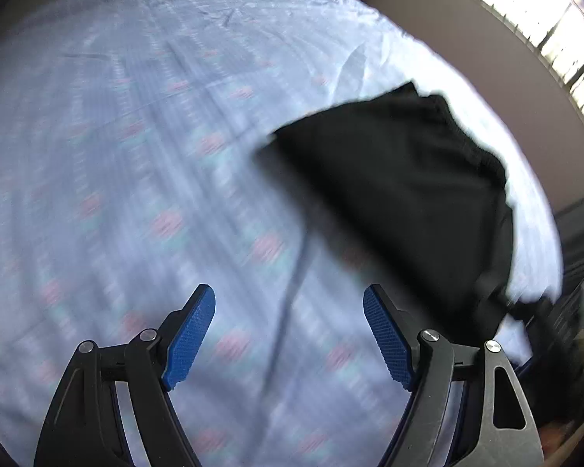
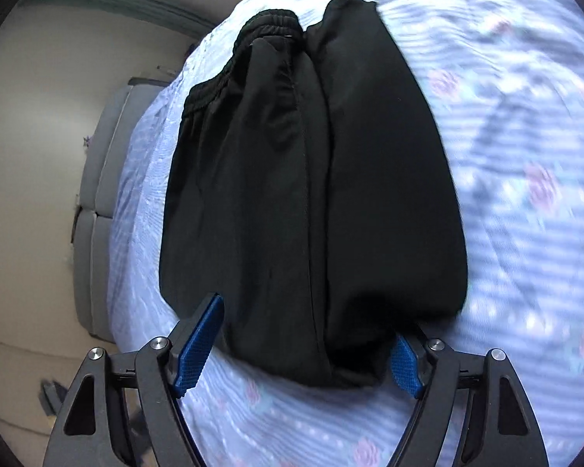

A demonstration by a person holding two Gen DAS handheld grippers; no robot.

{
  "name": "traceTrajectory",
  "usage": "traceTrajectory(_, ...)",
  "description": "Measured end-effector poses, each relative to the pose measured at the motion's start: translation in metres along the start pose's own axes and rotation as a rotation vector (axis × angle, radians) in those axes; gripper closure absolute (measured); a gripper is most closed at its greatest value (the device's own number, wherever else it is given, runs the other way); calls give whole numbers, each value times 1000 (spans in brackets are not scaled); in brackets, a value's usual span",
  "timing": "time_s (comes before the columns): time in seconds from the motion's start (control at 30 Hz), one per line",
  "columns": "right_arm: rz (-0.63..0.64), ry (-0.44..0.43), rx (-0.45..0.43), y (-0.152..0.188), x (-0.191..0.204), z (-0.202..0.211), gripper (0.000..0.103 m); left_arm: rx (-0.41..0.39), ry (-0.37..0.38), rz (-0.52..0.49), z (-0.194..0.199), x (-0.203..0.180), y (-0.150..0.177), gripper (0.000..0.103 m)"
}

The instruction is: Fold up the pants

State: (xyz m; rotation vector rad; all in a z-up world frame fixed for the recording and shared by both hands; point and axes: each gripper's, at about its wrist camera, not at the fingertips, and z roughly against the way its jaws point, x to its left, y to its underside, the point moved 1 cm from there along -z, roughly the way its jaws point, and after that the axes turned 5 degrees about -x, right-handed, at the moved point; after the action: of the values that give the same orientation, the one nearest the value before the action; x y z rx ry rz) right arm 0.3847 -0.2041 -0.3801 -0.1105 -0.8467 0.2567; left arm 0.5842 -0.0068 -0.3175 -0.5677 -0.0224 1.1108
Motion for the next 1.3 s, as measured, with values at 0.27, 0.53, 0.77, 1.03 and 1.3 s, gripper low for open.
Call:
traceTrajectory(0.27, 94, 25, 37, 3, -1, 1, 32, 29, 209, 248, -57, 13, -42, 25)
traceTrajectory(0.53, 122, 31, 90, -6, 1, -6, 36, 9, 302, 398, -86, 8, -63, 43)
traceTrajectory(0.77, 173, 19, 168, -23, 7, -10, 76, 28, 308, 433, -92, -12, -69, 88)
traceTrajectory(1.03, 328, -36, 204, -43, 45, 40, 89, -70, 176, 291, -19, -50, -63, 92)
traceTrajectory(1.3, 504, -131, 251, -34, 94, 130, 89, -141, 142, 282, 96, -51, -7, 92)
